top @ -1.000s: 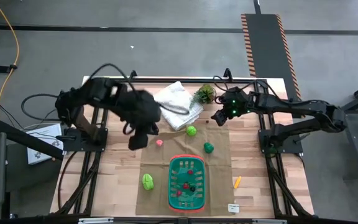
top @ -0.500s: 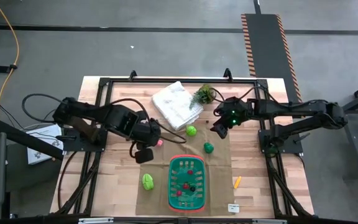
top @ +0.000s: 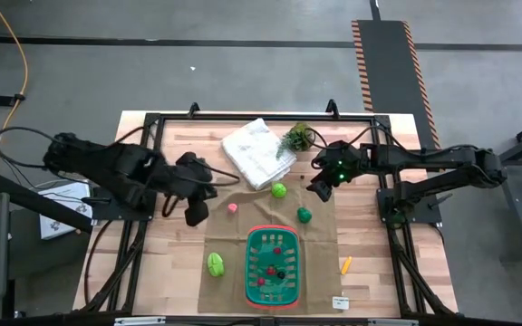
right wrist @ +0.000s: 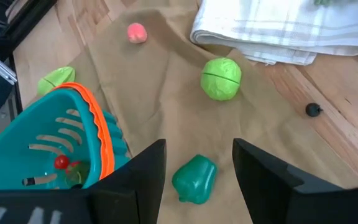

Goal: Pick and placing Produce into tupperware
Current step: Put the red cherry into the blue bin

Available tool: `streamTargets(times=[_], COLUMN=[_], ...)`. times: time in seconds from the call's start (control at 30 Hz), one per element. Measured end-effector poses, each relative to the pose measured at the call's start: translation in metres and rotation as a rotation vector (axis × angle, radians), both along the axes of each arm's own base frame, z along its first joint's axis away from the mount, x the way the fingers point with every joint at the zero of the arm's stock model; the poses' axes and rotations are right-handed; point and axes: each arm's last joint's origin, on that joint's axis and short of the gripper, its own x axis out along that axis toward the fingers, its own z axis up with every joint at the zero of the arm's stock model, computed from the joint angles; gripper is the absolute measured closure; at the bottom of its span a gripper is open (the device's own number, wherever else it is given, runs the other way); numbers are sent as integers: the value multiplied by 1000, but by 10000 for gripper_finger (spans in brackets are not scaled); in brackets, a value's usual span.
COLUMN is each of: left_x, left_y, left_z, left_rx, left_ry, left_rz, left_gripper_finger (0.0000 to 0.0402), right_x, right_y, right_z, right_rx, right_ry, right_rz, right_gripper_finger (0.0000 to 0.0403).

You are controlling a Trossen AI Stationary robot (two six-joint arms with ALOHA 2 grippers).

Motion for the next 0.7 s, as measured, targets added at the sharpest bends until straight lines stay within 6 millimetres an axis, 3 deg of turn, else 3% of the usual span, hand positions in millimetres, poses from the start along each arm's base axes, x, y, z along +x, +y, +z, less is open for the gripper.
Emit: streamTargets(times=[0.13, 0.3, 0.47, 0.7], left_x=[-5, 11, 33, 66], left_y=[1, -4, -9, -17], left_z=[-22, -57, -92, -119], left_rx=[-51, -123, -151, -202], left_ry=[-205, -404, -427, -429], left_rz=[10, -28, -58, -111], left_gripper_finger=[351, 351, 350, 350], right_x=[-1, -1, -1, 0], right_y=[0, 1, 1, 1], right_z=[-1, -1, 0, 0], right_rx=[5, 12, 4, -11], right_ry=[12, 11, 7, -4], right_rz=[-2, -2, 13, 25], right_gripper_finger=[226, 226, 226, 226])
